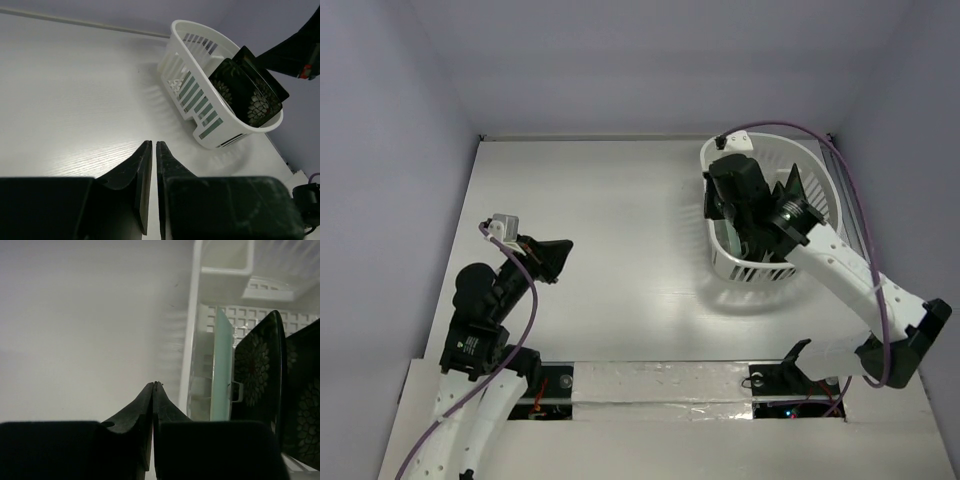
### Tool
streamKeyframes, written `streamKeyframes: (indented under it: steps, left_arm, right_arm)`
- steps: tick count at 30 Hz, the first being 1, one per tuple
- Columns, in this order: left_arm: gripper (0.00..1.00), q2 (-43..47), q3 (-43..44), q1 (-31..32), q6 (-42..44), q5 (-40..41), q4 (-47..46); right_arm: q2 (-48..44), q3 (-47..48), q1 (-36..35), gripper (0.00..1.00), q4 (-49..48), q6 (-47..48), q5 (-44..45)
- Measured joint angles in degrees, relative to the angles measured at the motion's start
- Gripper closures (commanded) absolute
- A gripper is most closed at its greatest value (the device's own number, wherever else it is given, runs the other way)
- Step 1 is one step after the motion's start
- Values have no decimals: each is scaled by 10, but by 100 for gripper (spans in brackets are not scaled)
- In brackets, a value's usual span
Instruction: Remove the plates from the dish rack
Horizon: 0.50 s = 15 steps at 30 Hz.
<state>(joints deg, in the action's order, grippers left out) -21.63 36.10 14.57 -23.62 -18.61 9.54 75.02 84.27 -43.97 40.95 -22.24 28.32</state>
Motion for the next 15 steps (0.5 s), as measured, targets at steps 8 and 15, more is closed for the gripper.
streamKeyframes:
  steps: [8,15]
  left_arm:
    - [68,-3,0,0,-4,6,2]
    - [58,-3,0,5,-5,6,2]
  right_arm:
    - [82,5,7,64,27,11,95]
    - [112,4,42,60,37,13,120]
